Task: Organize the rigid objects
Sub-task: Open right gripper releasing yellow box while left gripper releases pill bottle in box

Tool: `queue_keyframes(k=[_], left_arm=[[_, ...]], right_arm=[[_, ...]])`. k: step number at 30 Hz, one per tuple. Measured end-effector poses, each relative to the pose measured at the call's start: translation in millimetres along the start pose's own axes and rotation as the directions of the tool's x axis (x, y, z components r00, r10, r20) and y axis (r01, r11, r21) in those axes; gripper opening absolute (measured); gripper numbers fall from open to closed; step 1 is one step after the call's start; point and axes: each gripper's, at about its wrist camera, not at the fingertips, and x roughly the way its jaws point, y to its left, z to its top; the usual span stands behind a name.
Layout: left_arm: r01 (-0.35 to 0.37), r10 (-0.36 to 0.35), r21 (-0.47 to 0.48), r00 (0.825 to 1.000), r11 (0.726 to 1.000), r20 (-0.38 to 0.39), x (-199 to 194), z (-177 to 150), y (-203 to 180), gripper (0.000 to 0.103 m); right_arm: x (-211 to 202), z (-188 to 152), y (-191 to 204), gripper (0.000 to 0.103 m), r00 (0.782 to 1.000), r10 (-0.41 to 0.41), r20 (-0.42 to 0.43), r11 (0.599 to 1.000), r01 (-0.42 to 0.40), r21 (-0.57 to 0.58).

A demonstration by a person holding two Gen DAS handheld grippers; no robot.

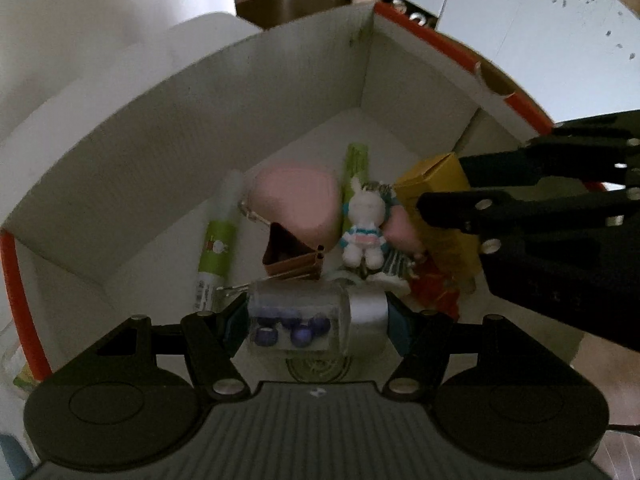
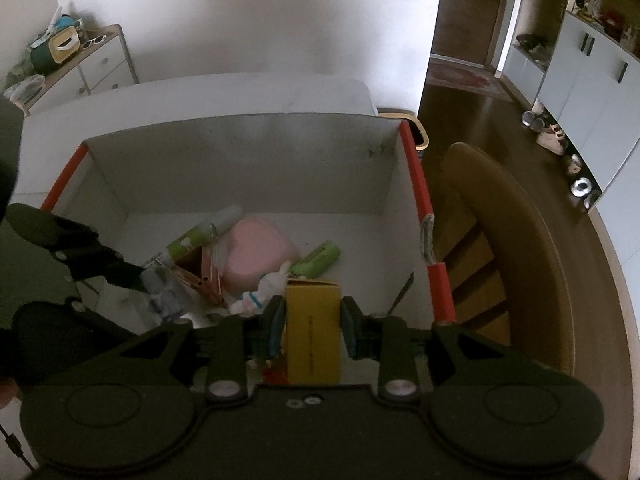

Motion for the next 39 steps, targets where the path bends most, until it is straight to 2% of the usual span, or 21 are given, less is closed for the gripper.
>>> queue_keyframes(k=[7, 11, 13, 15, 19, 29, 39], left_arm=[[-0.011, 0.011, 0.000, 1.000, 1.000, -0.023, 1.8, 1.2, -1.0, 0.068], [-0.029, 0.029, 0.009, 0.999, 1.000, -0.021, -0.2, 0.0, -3.0, 0.068], [-0.029, 0.029, 0.009, 0.999, 1.000, -0.012, -2.5, -1.1, -2.4, 0.069], [-0.035, 0.035, 0.017, 0.999, 0.999, 0.002, -6.1, -4.2, -3.1, 0.073], [-0.076, 0.073, 0.078, 0.996, 0.994, 0.044, -15.1, -11.0, -10.0, 0.075], [-0.041, 0.033, 0.051, 0.989, 0.998, 0.147, -49.5, -24.6, -3.0, 0.075], [-0.001, -0.004, 0.019, 0.968, 1.000, 0.252, -92.5, -47.4, 9.6, 0.075]], right_arm=[[-3.1, 0.5, 0.3, 0.039, 1.000, 0.016, -0.009, 1.000, -0.016, 0.001], [-8.0, -1.2, 2.1, 0.059, 1.000, -0.002, 0.000, 1.000, 0.002, -0.001], [-8.7, -2.6, 0.0, 0.059, 1.000, 0.001, -0.001, 1.000, -0.001, 0.010], [-10.8, -4.2, -2.7, 0.060, 1.000, 0.000, -0.002, 1.000, 0.000, 0.025], [-17.5, -7.2, -4.0, 0.063, 1.000, -0.003, 0.002, 0.999, 0.003, 0.041], [-48.8, -12.2, -6.5, 0.073, 0.998, 0.011, 0.056, 0.996, -0.016, 0.085], [-83.7, -16.7, 8.4, 0.082, 0.993, 0.035, 0.111, 0.994, -0.046, 0.098]])
